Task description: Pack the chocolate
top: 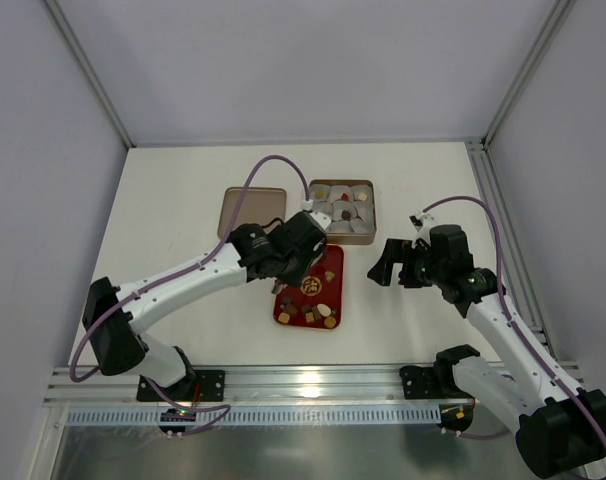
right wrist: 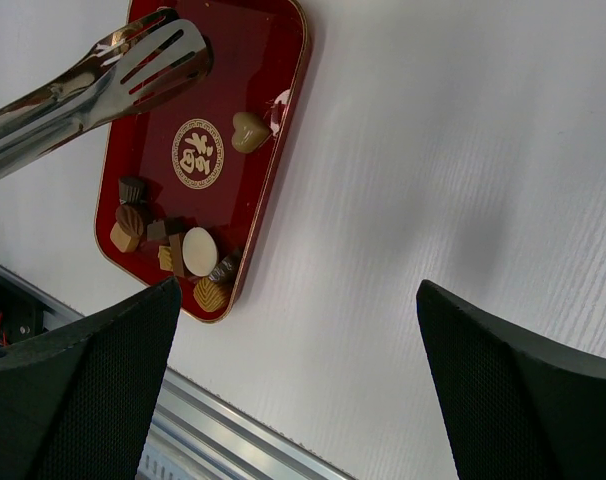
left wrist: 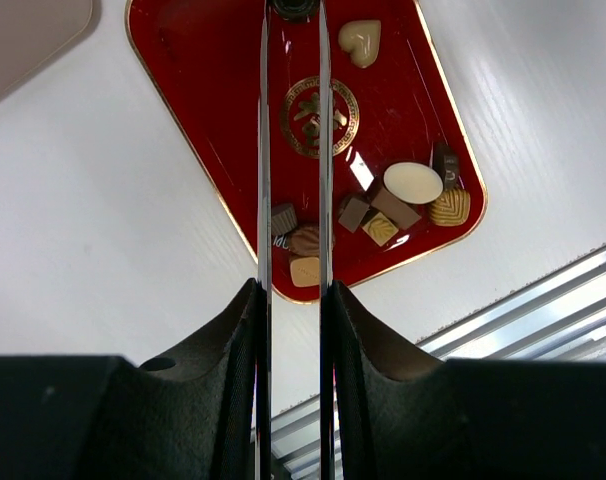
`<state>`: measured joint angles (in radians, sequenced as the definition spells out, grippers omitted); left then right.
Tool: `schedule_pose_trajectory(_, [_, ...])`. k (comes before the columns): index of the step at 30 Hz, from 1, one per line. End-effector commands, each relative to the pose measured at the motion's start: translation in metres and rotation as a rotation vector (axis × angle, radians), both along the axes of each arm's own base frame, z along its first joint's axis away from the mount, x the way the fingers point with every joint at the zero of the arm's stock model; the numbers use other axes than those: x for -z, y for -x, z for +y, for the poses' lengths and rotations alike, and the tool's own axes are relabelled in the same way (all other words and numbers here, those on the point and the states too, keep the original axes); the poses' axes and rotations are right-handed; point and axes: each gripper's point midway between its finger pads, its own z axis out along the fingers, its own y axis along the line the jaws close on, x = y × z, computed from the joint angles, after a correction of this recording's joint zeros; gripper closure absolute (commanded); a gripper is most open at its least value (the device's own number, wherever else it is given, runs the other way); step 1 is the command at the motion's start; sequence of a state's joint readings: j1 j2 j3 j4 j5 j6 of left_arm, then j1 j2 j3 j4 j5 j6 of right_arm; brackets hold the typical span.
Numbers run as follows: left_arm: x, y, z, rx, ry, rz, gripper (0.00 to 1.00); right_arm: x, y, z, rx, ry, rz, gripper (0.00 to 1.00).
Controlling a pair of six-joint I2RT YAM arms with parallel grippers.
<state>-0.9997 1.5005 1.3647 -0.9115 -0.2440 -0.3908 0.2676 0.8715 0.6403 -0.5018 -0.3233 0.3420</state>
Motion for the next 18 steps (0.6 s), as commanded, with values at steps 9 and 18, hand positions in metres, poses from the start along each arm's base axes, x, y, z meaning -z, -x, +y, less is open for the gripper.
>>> schedule_pose_trajectory(9, [0.004, 0.021, 0.018, 0.003, 0.007, 0.046, 0.71, -0.004, -0.005, 0.001, -0.003, 0.007, -0.028, 0.0])
schedule_pose_trajectory(18, [0.004, 0.021, 0.017, -0.002, 0.015, 0.044, 0.7, -0.004, -0.004, 0.002, -0.004, 0.01, -0.025, 0.0])
